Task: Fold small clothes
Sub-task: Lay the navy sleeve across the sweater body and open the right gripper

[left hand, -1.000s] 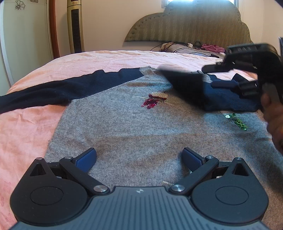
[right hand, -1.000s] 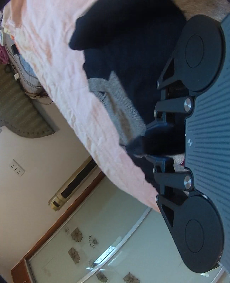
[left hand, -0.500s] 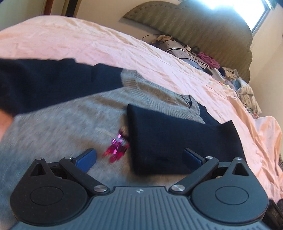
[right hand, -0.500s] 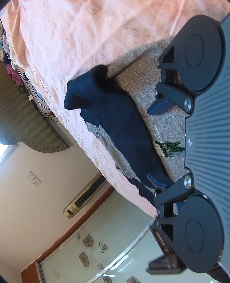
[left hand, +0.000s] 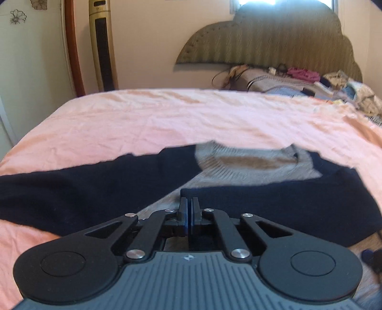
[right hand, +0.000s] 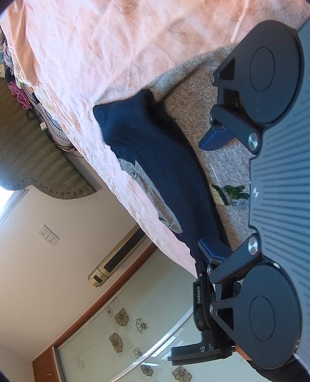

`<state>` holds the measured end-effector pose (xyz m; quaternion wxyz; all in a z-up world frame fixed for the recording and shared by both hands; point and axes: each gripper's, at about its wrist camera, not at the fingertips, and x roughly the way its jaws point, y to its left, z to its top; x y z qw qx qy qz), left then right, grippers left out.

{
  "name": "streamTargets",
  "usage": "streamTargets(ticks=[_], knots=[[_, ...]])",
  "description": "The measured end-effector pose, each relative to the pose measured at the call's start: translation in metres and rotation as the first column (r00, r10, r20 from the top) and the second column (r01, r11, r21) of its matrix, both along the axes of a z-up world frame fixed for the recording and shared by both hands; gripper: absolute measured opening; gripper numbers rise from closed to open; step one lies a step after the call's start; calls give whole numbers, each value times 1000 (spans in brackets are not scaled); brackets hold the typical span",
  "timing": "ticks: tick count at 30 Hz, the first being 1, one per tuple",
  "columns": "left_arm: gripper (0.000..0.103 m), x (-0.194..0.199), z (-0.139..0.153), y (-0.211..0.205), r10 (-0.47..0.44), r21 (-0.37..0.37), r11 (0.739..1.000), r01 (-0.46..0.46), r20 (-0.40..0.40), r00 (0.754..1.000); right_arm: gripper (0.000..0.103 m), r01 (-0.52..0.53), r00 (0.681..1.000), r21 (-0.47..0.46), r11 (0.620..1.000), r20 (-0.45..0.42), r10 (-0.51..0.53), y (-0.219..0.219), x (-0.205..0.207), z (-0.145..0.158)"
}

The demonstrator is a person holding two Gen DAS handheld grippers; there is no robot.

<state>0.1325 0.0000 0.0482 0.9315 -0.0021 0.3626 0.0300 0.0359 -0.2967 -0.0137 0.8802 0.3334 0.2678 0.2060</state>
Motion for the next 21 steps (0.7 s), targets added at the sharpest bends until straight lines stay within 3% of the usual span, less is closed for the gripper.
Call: streamTargets(ticks=[5, 9, 10, 11, 12, 14, 16, 18, 20, 21], knots=[[2, -4, -24, 0, -5, 49, 999, 7, -44, 999, 83, -4, 1000, -11, 1000, 1, 4, 0, 2, 1], [6, -23, -7, 6, 25, 18, 1000, -25, 22, 999, 86, 27, 1000, -67, 997, -9, -28, -2, 1, 15], [11, -29, -1, 9, 20, -15, 1000, -19, 60, 998, 85, 36, 999, -72, 997, 21, -35, -5, 2, 25], [22, -34, 5, 11, 11, -47, 999, -6, 100, 995, 87, 43, 997, -70, 997, 62, -39, -9, 5, 38], [33, -37, 8, 12, 2, -72, 997, 7, 133, 991, 96, 57, 994, -79, 995, 96, -49, -12, 13, 51], [92, -34, 8, 6, -8, -100, 995, 25, 165, 986, 103, 89, 989, -137, 986, 130, -72, -10, 38, 70], [95, -24, -2, -2, -31, -137, 989, 53, 159, 987, 103, 65, 995, -247, 967, 88, -44, 2, 76, 69], [95, -8, -19, -8, -59, -173, 982, 73, 81, 995, 98, 36, 999, -359, 933, -4, -40, 16, 112, 53], [94, 4, -39, -12, -85, -160, 984, 82, -13, 996, 97, -10, 995, -467, 884, -95, -39, 25, 136, 30], [96, 0, -44, -15, -110, -102, 989, 112, 23, 994, 97, -24, 992, -514, 857, -118, -43, 27, 141, 18]])
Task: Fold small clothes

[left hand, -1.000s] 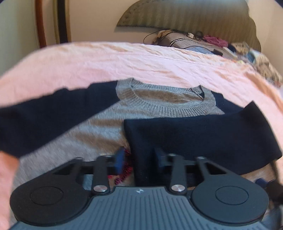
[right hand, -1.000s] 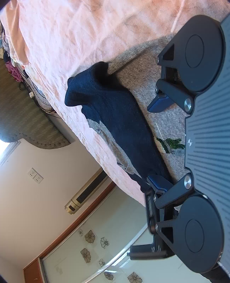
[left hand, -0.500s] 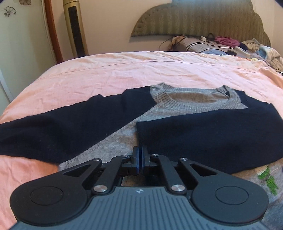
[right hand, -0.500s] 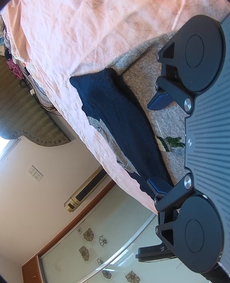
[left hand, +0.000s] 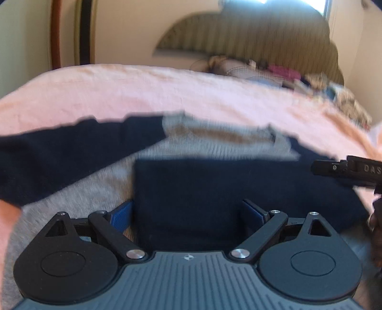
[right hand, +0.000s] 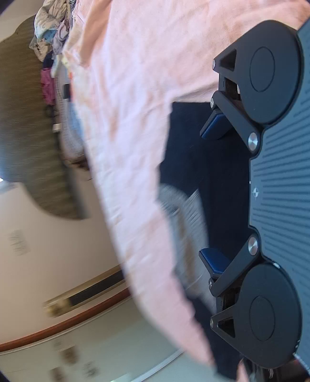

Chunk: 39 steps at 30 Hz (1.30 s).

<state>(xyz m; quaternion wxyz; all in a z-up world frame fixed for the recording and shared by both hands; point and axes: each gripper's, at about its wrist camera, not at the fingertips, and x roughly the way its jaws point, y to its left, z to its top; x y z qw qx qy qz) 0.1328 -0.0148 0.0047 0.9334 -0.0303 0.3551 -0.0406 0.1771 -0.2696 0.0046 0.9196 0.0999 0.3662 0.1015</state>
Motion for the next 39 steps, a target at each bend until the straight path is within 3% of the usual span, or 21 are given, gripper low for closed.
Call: streamTargets(ticks=[2, 6, 10, 11, 13, 18, 20, 23, 25, 27, 28, 29, 31, 34, 35, 39], knots=[[96, -1, -3, 3, -38, 4, 999, 38, 4, 999, 100, -59, 994, -102, 993, 86, 68, 3, -10, -13], [97, -3, -2, 14, -58, 10, 998, 58, -2, 998, 103, -68, 993, -172, 983, 88, 84, 16, -14, -14], [95, 1, 25, 37, -31, -89, 995, 37, 71, 997, 103, -68, 992, -162, 984, 97, 84, 13, -16, -12], [96, 9, 36, 43, -19, -81, 996, 27, 104, 994, 103, -66, 992, -152, 986, 99, 81, 12, -16, -12], [96, 36, 52, 46, -5, -5, 1000, 5, 129, 992, 103, -62, 992, -147, 987, 102, 78, 11, -17, -12], [91, 129, 36, 28, -54, 238, 970, 52, -2, 999, 103, -59, 992, -151, 987, 103, 76, 12, -16, -12], [71, 150, 28, 20, -74, 258, 963, 76, -19, 997, 103, -60, 992, -144, 988, 104, 75, 12, -16, -12], [63, 171, 9, 7, -137, 266, 951, 160, -104, 985, 103, -61, 992, -126, 990, 106, 75, 10, -16, -12], [61, 172, 5, 2, -178, 276, 941, 195, -86, 980, 103, -61, 992, -117, 991, 107, 74, 9, -16, -12], [43, 178, 6, 3, -212, 231, 945, 231, -103, 972, 103, -61, 991, -110, 992, 109, 73, 8, -16, -12], [18, 179, 8, 4, -237, 186, 949, 256, -119, 964, 103, -61, 991, -107, 992, 109, 73, 7, -16, -12], [10, 181, 9, 3, -250, 170, 948, 270, -132, 959, 103, -61, 991, -104, 993, 110, 73, 7, -15, -12], [10, 182, 14, 2, -262, 144, 949, 282, -139, 955, 103, -61, 991, -100, 993, 111, 72, 6, -16, -12], [10, 185, 26, 20, -308, -43, 951, 305, -126, 943, 103, -61, 991, -93, 994, 113, 71, 5, -17, -12], [10, 186, 28, 24, -312, -74, 950, 305, -124, 942, 103, -61, 991, -90, 994, 114, 71, 5, -17, -12], [11, 188, 25, 22, -326, 3, 944, 331, -167, 931, 103, -61, 991, -88, 994, 115, 71, 5, -17, -12]])
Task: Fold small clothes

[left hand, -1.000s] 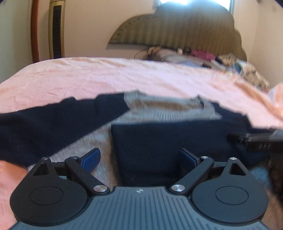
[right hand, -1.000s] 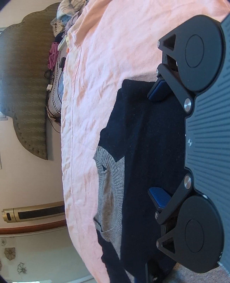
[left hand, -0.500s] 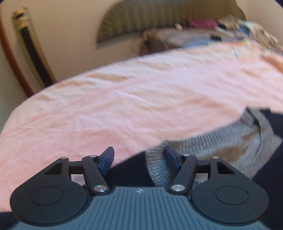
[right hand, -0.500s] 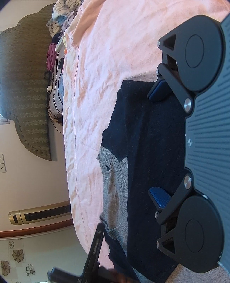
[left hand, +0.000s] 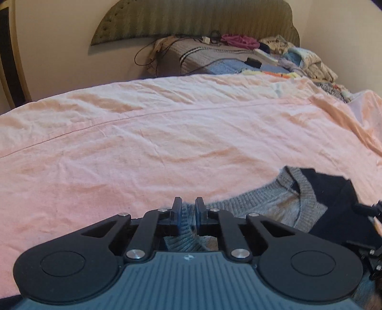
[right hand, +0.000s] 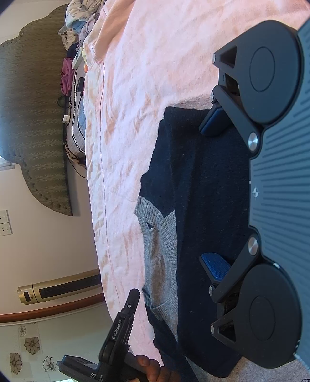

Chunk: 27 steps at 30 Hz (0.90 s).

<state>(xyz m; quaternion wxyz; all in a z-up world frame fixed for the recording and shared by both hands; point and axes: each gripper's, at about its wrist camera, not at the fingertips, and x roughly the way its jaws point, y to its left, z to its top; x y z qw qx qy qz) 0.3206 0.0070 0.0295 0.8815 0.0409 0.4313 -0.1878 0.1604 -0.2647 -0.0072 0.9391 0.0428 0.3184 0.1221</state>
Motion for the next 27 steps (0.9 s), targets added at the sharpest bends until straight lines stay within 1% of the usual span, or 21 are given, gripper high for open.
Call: streamTargets(ticks=[2, 6, 9, 12, 13, 14, 16, 18, 19, 20, 21, 22, 23, 25, 26, 27], knots=[[12, 0, -7, -3, -11, 57, 998, 11, -9, 1000, 103, 0, 1000, 1, 1000, 0, 0, 0, 0, 0], [14, -9, -11, -3, -35, 73, 997, 33, 28, 999, 103, 0, 1000, 0, 1000, 0, 0, 0, 0, 0], [21, -11, -11, -5, -60, 85, 995, 56, 36, 998, 103, 0, 1000, 1, 1000, 0, 0, 0, 0, 0], [38, -14, -10, -8, -87, 108, 991, 82, 44, 995, 103, 0, 1000, 1, 1000, 0, 0, 0, 0, 0], [62, -14, -9, -9, -85, 120, 990, 79, 50, 995, 103, 0, 1000, 0, 1000, 0, 0, 0, 0, 0], [79, -15, -9, -8, -81, 133, 989, 72, 61, 995, 103, 0, 1000, 1, 1000, 0, 0, 0, 0, 0], [78, -16, -11, -6, -77, 147, 987, 65, 77, 994, 103, 0, 1000, 2, 1000, 0, 0, 0, 0, 0], [77, -14, -15, -2, -70, 130, 990, 63, 51, 996, 103, 0, 1000, 0, 1000, 0, 0, 0, 0, 0], [76, -14, -17, -2, -64, 134, 989, 57, 51, 997, 103, 0, 1000, 0, 1000, 0, 0, 0, 0, 0], [71, -15, -18, -1, -58, 125, 991, 51, 57, 997, 103, 0, 1000, 0, 1000, 0, 0, 0, 0, 0], [63, -15, -17, -1, -59, 110, 993, 52, 57, 997, 103, 0, 1000, 0, 1000, 0, 0, 0, 0, 0], [41, -15, -15, -2, -57, 94, 994, 51, 62, 996, 103, 0, 1000, 0, 1000, 0, 0, 0, 0, 0], [21, -15, -13, -3, -50, 95, 994, 44, 69, 996, 103, 0, 1000, 0, 1000, 0, 0, 0, 0, 0], [10, -14, -11, -8, -50, 108, 993, 42, 75, 996, 103, 0, 1000, 0, 1000, 0, 0, 0, 0, 0], [8, -15, -9, -11, -44, 132, 991, 30, 108, 993, 103, 0, 1000, 1, 1000, 1, 0, 0, 0, 0], [8, -18, -5, -13, -32, 156, 988, 7, 160, 987, 103, 0, 1000, 1, 1000, 1, 0, 0, 0, 0]])
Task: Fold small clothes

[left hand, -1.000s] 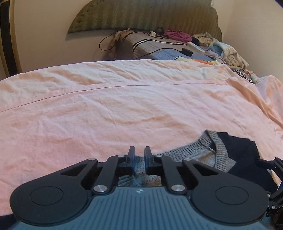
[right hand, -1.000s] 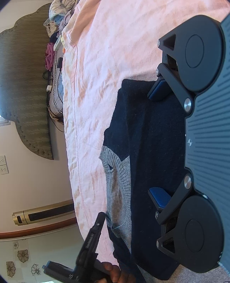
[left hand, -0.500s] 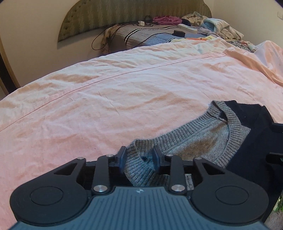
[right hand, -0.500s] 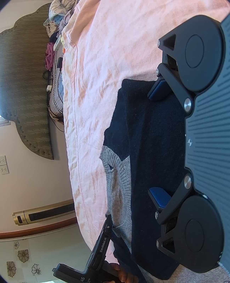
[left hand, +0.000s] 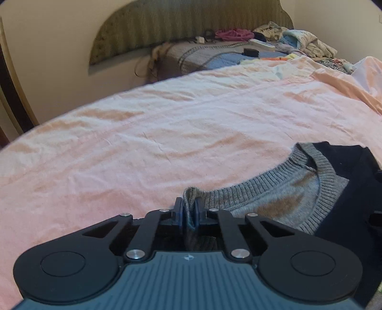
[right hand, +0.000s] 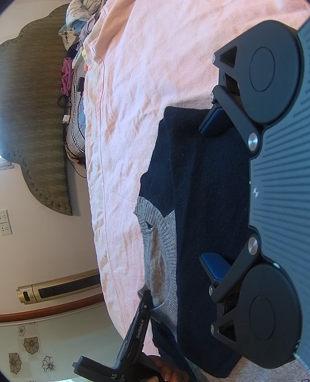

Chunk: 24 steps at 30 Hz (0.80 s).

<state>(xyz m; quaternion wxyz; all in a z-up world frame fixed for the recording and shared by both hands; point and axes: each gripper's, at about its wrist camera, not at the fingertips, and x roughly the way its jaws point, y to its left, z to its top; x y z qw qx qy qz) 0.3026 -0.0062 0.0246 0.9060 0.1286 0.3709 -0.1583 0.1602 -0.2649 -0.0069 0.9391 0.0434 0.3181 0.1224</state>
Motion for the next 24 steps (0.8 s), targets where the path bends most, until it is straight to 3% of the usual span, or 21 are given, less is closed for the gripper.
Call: streamTargets(ticks=[1, 3, 5, 7, 9, 11, 12, 13, 14, 16, 18, 20, 22, 24], knots=[[8, 0, 4, 1, 14, -7, 1000, -14, 30, 999, 103, 0, 1000, 0, 1000, 0, 0, 0, 1, 0], [8, 6, 6, 8, 53, -46, 998, -52, 19, 998, 103, 0, 1000, 1, 1000, 0, 0, 0, 1, 0], [8, 14, -11, 7, 87, 3, 996, -87, -35, 996, 103, 0, 1000, 1, 1000, -1, 0, 0, 1, 0], [8, 5, -18, 2, 91, 26, 995, -92, 32, 995, 103, 0, 1000, 0, 1000, -1, 0, 0, 1, -1], [12, -1, -16, 1, 111, 17, 994, -112, 45, 993, 103, 0, 1000, -1, 1000, -2, 0, 0, 1, -1], [36, -9, -8, 7, 127, -16, 992, -126, 34, 991, 103, -1, 1000, -1, 1000, -2, 1, 0, 1, 0], [44, -18, 0, 14, 146, -48, 988, -144, 43, 988, 103, -1, 1000, -1, 1000, -2, 1, 0, 1, 0], [58, -29, 8, 23, 173, -81, 983, -167, 67, 983, 103, -1, 1000, -2, 1000, -2, 1, 0, 1, 0], [74, -45, 17, 35, 218, -123, 971, -205, 101, 971, 103, -1, 1000, -2, 1000, -2, 1, 0, 1, 0], [88, -77, 29, 68, 330, -214, 931, -296, 142, 933, 103, -1, 1000, 0, 1000, -2, 1, 0, 1, 0], [88, -113, 34, 117, 480, -329, 844, -423, 115, 869, 103, -1, 1000, 4, 1000, -1, 1, 0, 1, 0], [88, -146, 30, 171, 619, -424, 717, -553, 26, 785, 103, -2, 1000, 7, 1000, -1, 2, -1, 2, 0], [88, -185, 18, 235, 768, -510, 518, -687, -77, 636, 103, -2, 1000, 6, 1000, -1, 2, -2, 1, 0], [88, -217, 6, 292, 861, -553, 301, -777, -192, 470, 103, -2, 1000, 2, 1000, -1, 2, -1, 1, 0]])
